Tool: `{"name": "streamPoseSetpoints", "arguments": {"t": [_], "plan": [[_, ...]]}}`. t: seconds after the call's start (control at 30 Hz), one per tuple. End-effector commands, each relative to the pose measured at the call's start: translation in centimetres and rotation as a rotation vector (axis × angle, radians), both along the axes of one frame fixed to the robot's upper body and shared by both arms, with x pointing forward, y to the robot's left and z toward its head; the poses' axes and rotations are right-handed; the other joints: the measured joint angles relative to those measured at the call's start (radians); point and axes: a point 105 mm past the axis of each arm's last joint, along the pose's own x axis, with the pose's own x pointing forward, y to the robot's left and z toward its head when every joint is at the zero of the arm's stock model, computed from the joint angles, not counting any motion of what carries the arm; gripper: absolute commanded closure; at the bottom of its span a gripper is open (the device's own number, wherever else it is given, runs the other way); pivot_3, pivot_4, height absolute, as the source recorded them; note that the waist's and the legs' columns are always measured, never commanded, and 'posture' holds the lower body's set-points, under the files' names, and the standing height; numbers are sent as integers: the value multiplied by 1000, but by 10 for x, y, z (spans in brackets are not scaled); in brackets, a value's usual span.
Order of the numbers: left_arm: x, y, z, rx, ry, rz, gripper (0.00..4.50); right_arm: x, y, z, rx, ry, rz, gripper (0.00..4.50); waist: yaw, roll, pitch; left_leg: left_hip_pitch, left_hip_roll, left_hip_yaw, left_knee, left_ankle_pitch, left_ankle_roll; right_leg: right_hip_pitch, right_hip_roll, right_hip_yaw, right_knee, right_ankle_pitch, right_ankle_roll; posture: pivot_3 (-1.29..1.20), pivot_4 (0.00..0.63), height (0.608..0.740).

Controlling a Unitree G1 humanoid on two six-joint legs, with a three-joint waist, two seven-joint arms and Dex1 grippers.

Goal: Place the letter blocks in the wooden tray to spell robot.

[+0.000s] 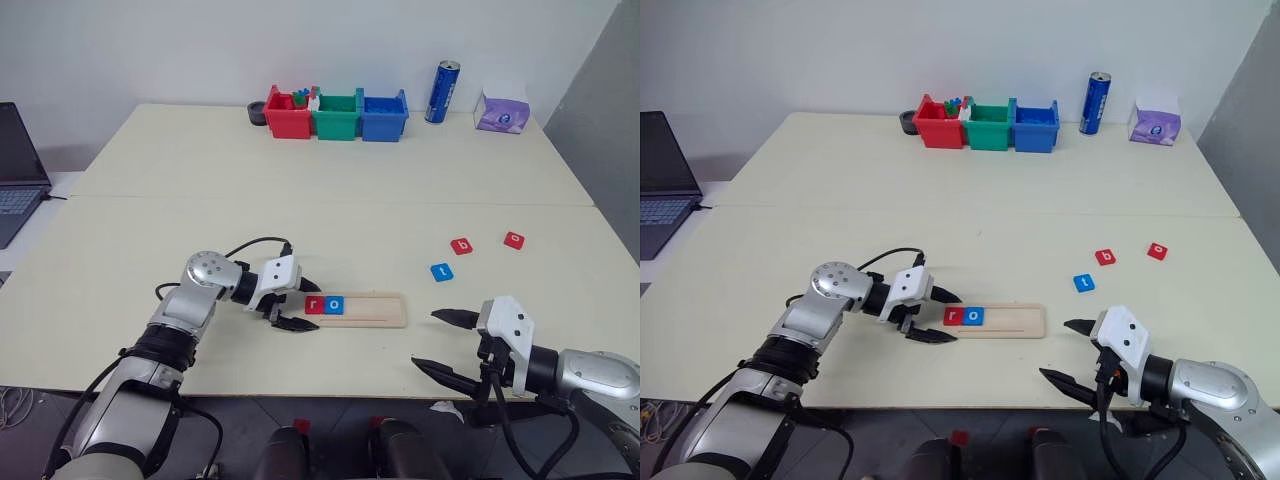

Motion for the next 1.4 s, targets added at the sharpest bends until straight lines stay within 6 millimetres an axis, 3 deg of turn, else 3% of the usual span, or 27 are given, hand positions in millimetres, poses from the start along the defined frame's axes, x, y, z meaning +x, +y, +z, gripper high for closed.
{"name": "streamPoseSetpoints", "arguments": {"t": [0.03, 0.3, 0.37, 0.43, 0.67, 0.83, 1.03, 1.17, 1.4], "plan": [[-2, -7, -4, 30, -3, -45, 1128, -3, 5, 11, 13, -54, 7, 0, 0, 0, 0, 0, 0, 0, 0, 0, 0, 0, 0, 0, 0, 0, 0, 0, 150, 740], [-4, -7, -10, 46, 39, -28, 1128, -2, 5, 9, 22, -60, -25, 0, 2, 0, 0, 0, 0, 0, 0, 0, 0, 0, 0, 0, 0, 0, 0, 0, 150, 740], [-2, -8, -9, 30, 42, 3, 390, 0, 5, 10, 28, -68, -30, 0, 2, 0, 0, 0, 0, 0, 0, 0, 0, 0, 0, 0, 0, 0, 0, 0, 150, 740], [0, -8, -7, 17, 42, 20, 48, 1, 5, 10, 27, -71, -30, 0, 2, 0, 0, 0, 0, 0, 0, 0, 0, 0, 0, 0, 0, 0, 0, 0, 150, 740], [-2, -8, 2, -25, 37, 38, 48, 5, 0, 10, 16, -79, -29, 0, 2, 0, 0, 0, 0, -1, 0, 0, 0, 0, 0, 0, 0, 0, 0, 0, 150, 740], [0, -2, 20, -87, 14, 72, 48, 18, -17, 20, 41, -113, -104, 0, 1, 0, 0, 0, 0, -1, 0, 0, 0, 0, 0, 0, 0, 0, 0, 0, 150, 740], [-3, 2, 42, -158, 11, 109, 48, 52, -39, 33, 97, -173, -309, 0, -6, 0, 0, 0, 1, -1, 0, 0, 0, 0, 1, 0, 0, 0, 0, 0, 150, 740], [-7, 0, 57, -199, -13, 127, 48, 101, -60, 28, 59, -176, -587, 0, -12, 0, 0, 0, 1, 0, 0, 0, 0, 0, 1, 1, 0, 0, 0, 0, 150, 740], [-8, -20, 79, -248, -81, 128, 48, 151, -76, 20, 26, -130, -784, 0, -7, 0, 0, -1, 1, 0, 0, 0, 0, -2, 0, 1, 0, 0, -1, 0, 150, 740]]}}
